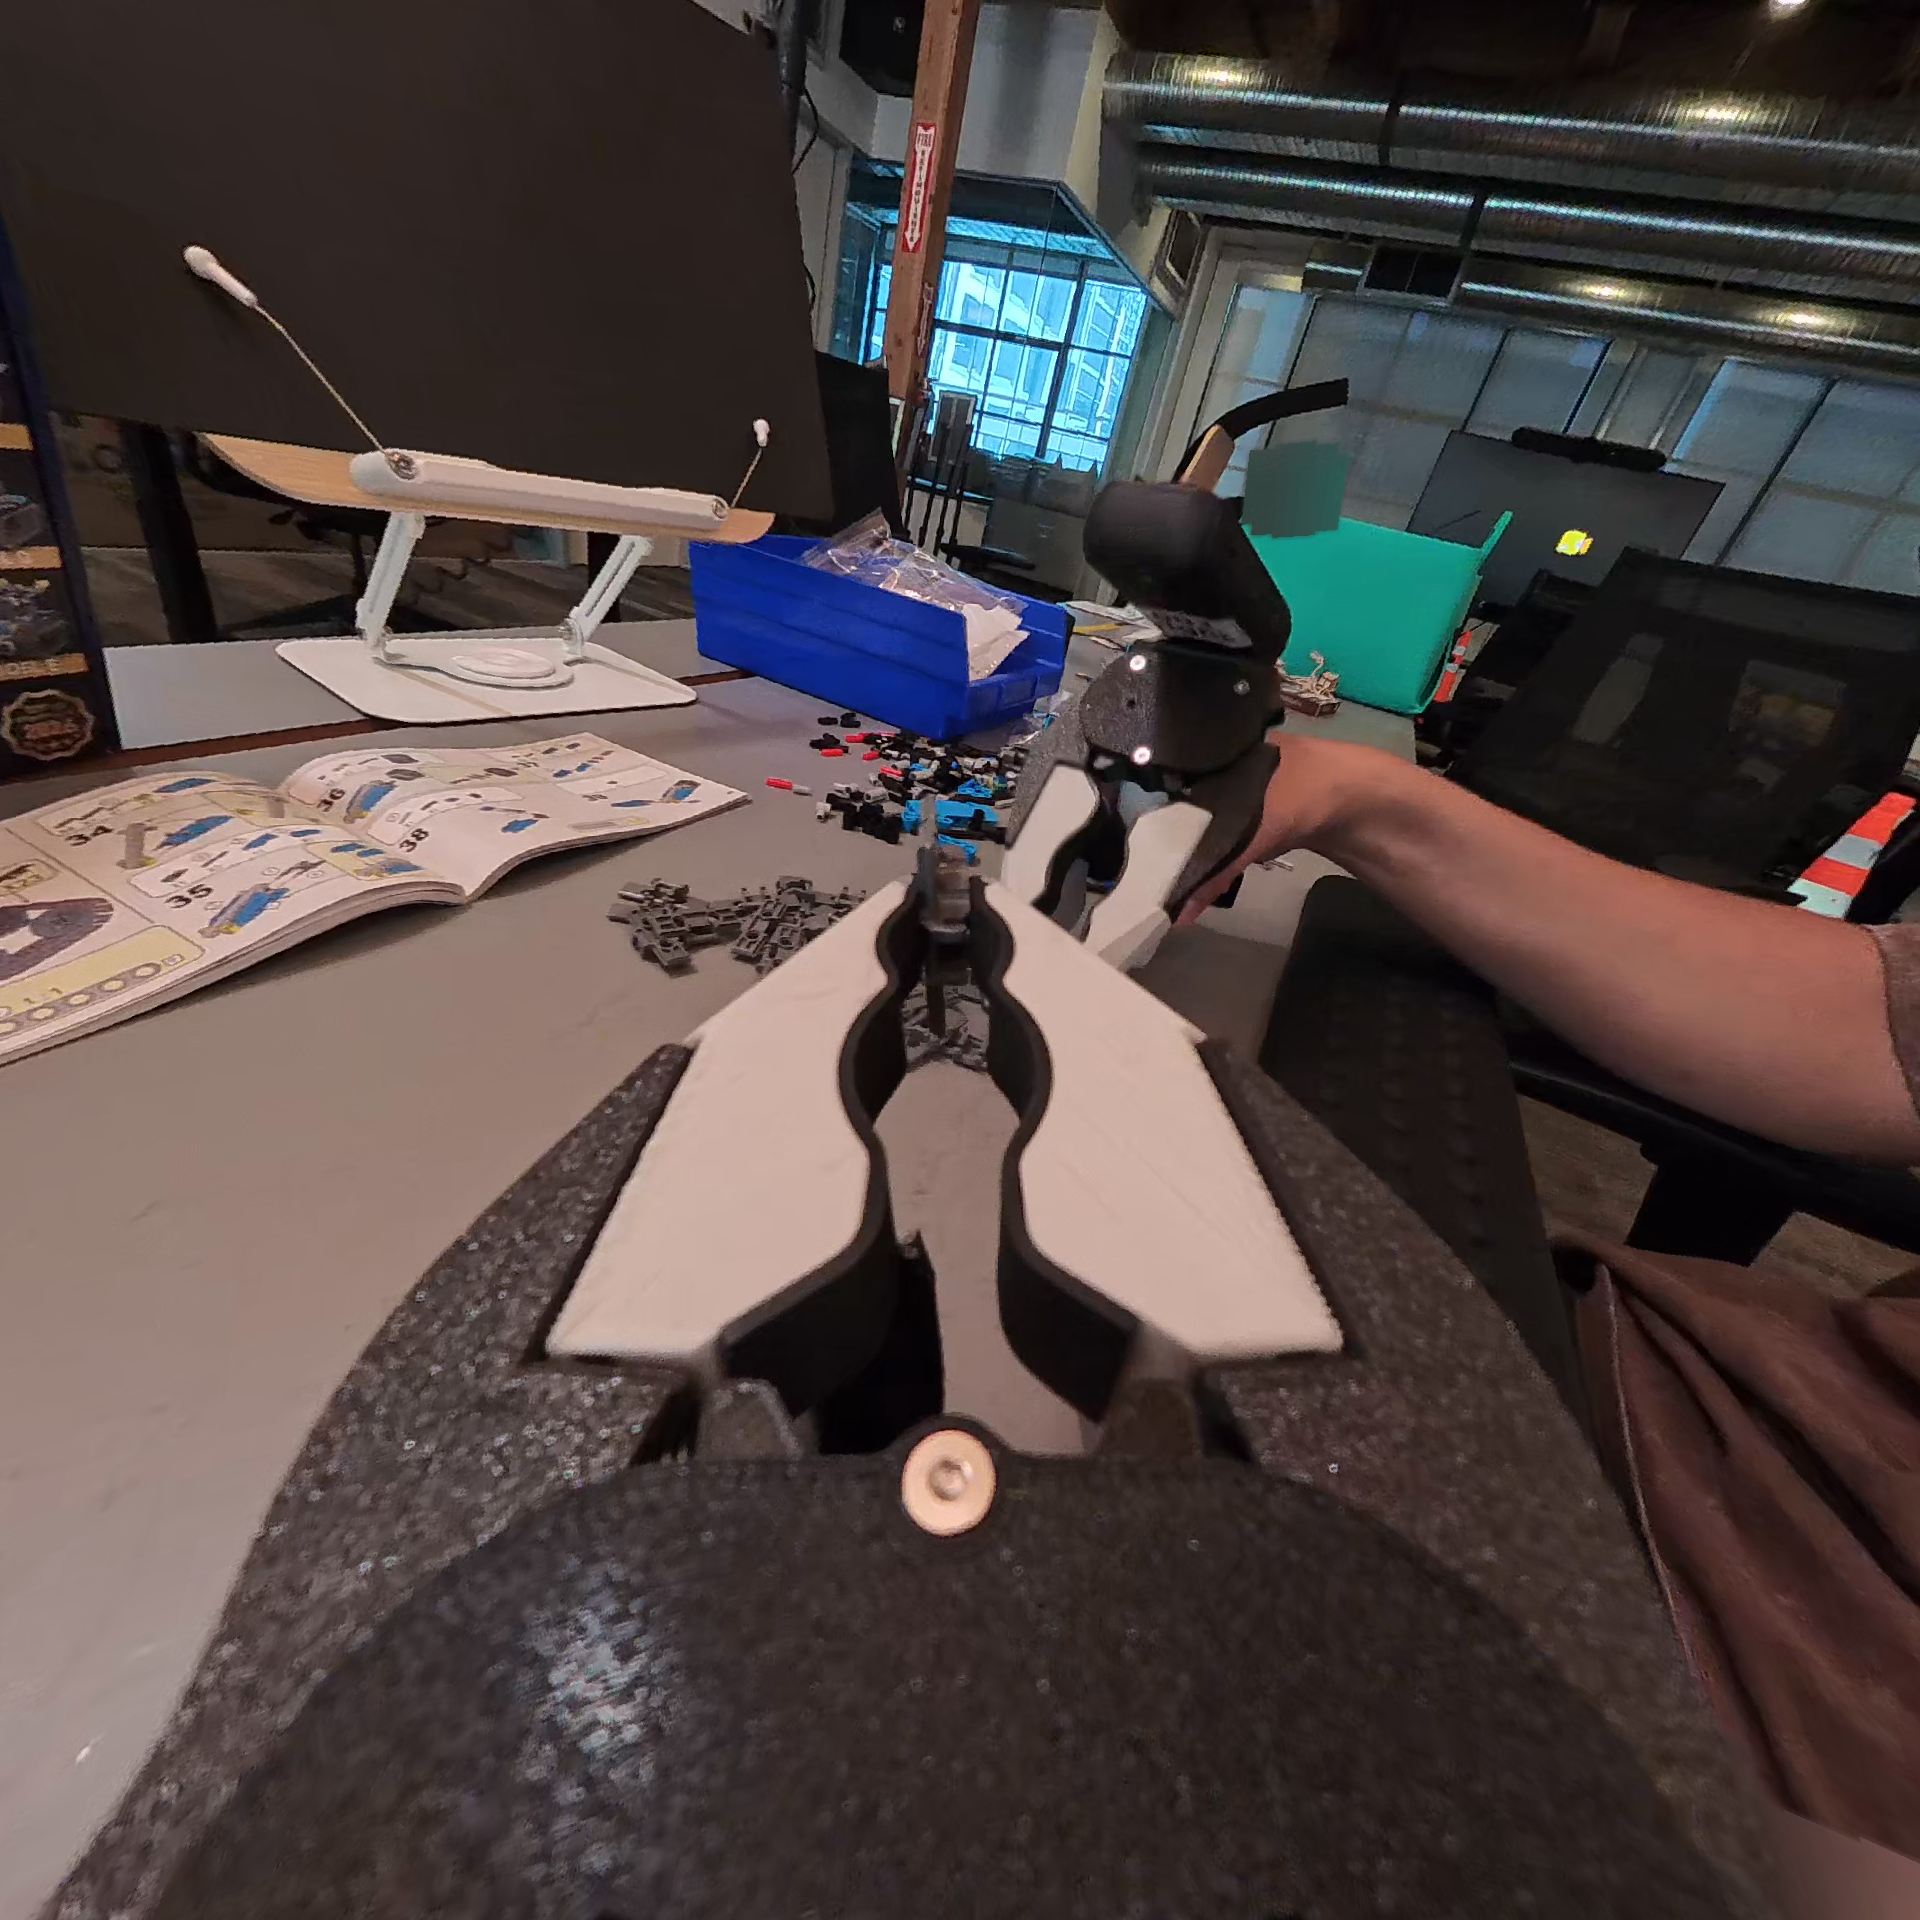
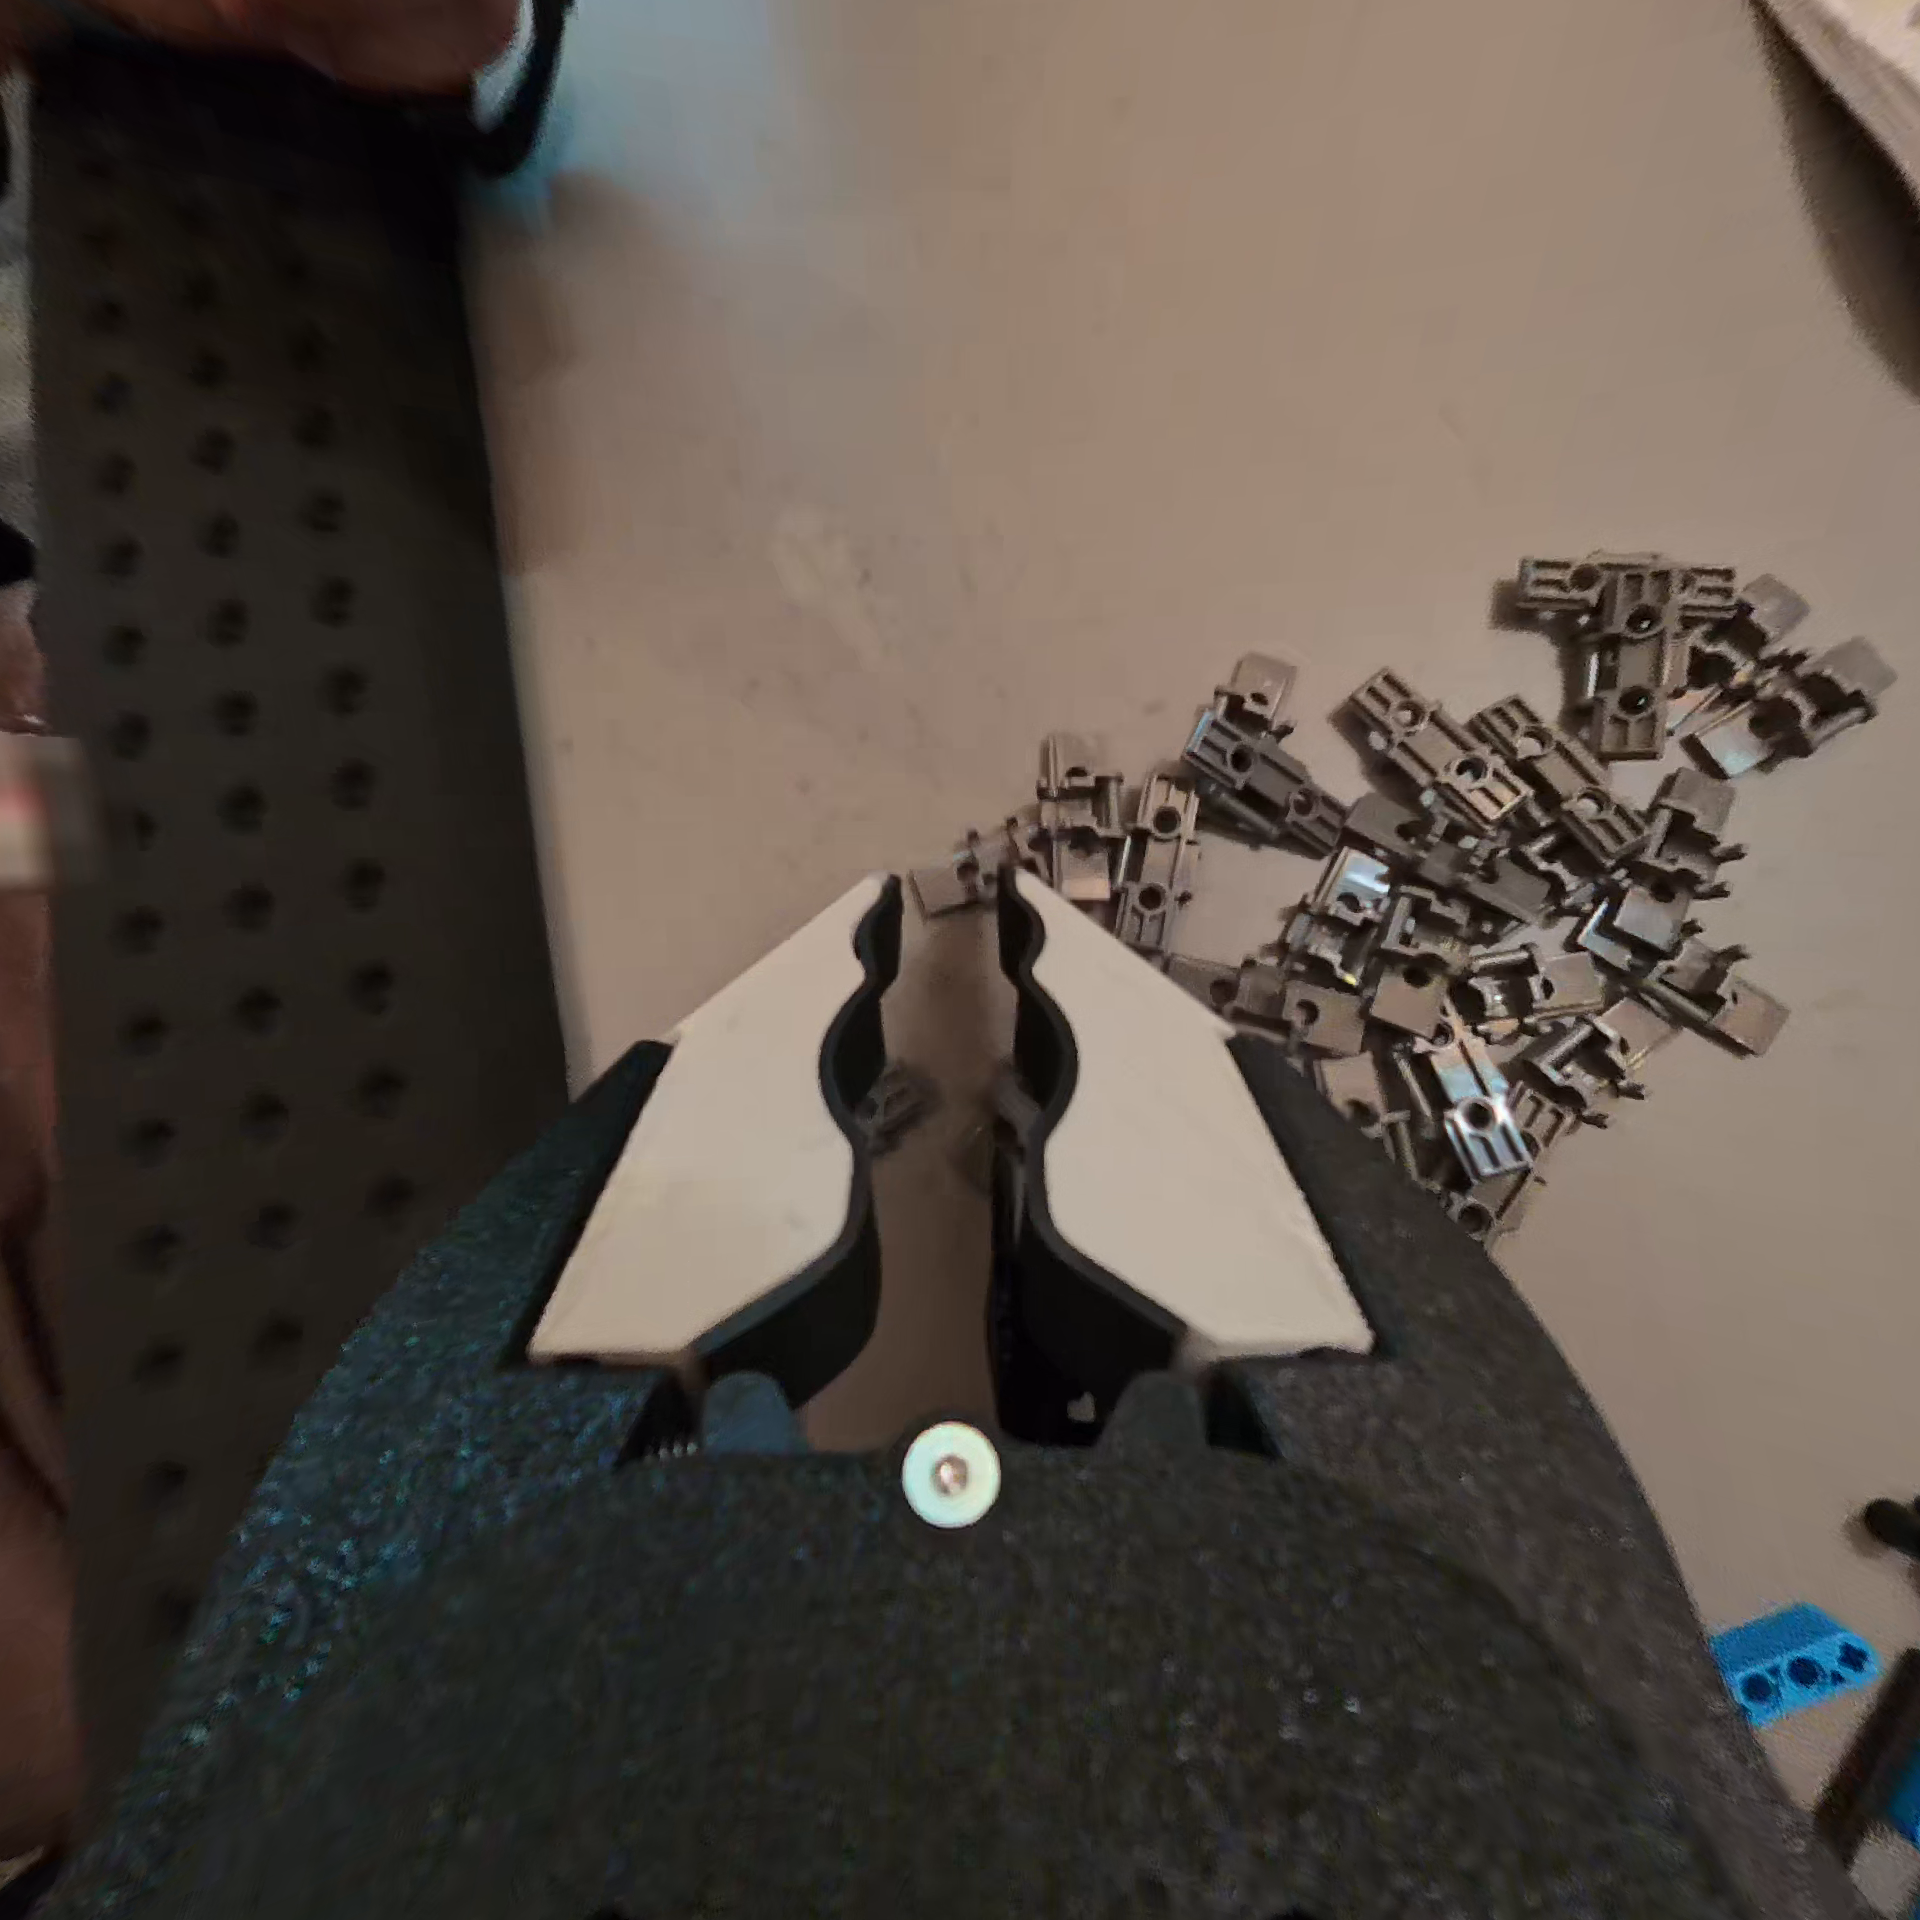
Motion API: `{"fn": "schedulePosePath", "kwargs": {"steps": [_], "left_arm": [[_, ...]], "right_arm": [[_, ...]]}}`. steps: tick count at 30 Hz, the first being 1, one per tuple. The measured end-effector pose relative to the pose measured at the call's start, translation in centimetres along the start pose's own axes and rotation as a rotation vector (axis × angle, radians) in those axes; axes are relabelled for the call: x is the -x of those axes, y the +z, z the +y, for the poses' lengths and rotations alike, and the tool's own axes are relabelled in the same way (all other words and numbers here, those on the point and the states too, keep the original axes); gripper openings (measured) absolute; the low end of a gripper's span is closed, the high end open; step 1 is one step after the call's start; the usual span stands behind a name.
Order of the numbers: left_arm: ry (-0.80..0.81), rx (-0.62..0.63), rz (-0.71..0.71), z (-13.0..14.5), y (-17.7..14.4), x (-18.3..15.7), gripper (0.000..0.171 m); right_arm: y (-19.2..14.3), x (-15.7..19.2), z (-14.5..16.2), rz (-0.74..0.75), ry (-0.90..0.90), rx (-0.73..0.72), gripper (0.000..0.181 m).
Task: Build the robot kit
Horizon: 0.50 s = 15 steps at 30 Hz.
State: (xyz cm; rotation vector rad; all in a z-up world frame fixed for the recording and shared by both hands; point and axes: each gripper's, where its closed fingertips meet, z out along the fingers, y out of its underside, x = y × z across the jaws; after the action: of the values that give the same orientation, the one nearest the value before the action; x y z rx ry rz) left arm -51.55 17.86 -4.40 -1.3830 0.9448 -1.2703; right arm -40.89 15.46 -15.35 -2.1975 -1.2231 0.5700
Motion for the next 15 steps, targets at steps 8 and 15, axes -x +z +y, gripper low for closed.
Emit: {"fn": "schedulePosePath", "kwargs": {"steps": [8, 15], "left_arm": [[-0.003, -0.005, 0.003, -0.1, 0.0, 0.0, 0.007], [-0.01, -0.006, 0.008, -0.1, -0.1, 0.0, 0.007]], "right_arm": [[1.5, 3.4, -0.5, -0.152, -0.022, 0.017, 0.019], [1.3, 2.5, -0.4, -0.08, -0.051, 0.024, 0.017]]}}
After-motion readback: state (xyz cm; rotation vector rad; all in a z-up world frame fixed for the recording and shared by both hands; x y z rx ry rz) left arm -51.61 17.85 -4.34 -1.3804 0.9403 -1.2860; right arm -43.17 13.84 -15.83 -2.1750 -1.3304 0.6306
